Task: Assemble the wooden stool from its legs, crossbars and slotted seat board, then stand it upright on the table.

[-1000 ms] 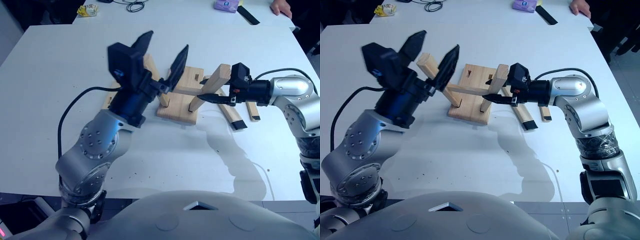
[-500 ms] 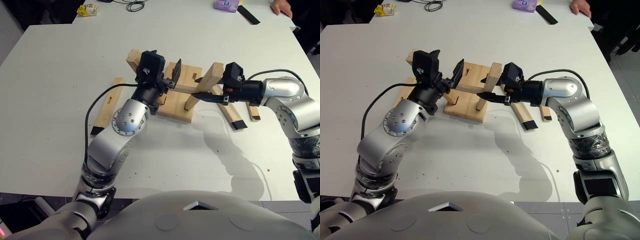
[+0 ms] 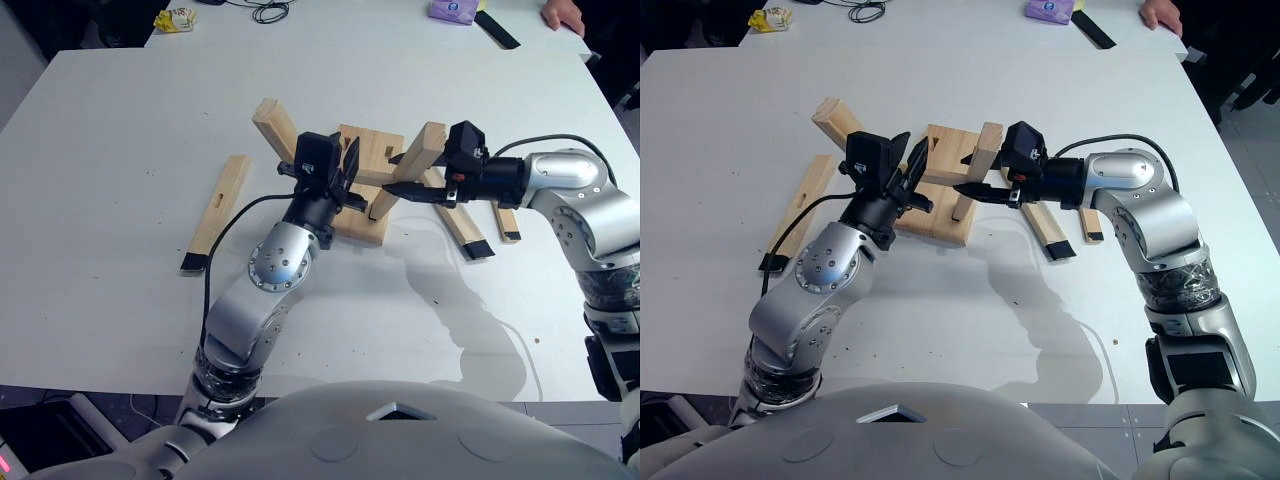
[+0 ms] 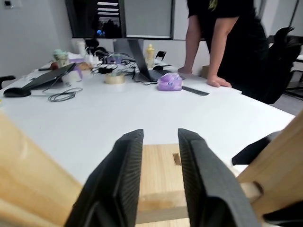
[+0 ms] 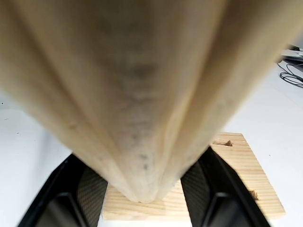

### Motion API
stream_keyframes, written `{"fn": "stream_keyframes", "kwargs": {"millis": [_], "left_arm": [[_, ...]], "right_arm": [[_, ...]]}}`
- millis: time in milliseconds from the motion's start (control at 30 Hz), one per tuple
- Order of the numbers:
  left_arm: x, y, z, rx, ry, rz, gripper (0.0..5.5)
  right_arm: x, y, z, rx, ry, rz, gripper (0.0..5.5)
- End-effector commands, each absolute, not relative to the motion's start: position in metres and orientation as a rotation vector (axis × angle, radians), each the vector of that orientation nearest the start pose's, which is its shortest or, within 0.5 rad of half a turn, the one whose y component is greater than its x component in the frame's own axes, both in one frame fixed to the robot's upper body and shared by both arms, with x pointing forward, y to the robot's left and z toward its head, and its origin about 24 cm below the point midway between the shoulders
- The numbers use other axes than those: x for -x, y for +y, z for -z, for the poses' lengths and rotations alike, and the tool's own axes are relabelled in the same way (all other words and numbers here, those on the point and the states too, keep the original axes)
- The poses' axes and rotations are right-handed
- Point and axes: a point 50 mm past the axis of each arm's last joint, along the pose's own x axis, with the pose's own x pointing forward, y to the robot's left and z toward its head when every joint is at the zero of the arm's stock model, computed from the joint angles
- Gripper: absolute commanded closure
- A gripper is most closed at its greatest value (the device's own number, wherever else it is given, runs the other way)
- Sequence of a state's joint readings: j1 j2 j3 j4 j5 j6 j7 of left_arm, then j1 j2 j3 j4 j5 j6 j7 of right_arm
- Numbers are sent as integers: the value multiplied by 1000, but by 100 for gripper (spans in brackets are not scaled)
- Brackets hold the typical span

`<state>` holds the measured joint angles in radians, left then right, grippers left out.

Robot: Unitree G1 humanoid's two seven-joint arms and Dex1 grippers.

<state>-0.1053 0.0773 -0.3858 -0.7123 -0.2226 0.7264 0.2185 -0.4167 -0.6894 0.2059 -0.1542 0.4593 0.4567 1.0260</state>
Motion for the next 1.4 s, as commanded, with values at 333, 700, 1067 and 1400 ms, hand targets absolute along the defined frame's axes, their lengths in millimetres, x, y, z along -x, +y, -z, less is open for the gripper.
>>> {"fn": "stream_keyframes", "kwargs": {"millis": [333,700,1067,1400], "left_arm": [[-220,61,-182,89,-219,340,550],[-208,67,-107,46,268,359,550],[-199,70,-223,309,-427,444,550],[-182,222,-325,323,-976,67,550]], "right_arm": [[-271,-155,-116,284,359,-1288,348],[-273,-152,-120,283,351,-1299,348],[-275,-152,-122,290,344,-1290,348],[-272,-166,-129,298,369,-1405,348]]}}
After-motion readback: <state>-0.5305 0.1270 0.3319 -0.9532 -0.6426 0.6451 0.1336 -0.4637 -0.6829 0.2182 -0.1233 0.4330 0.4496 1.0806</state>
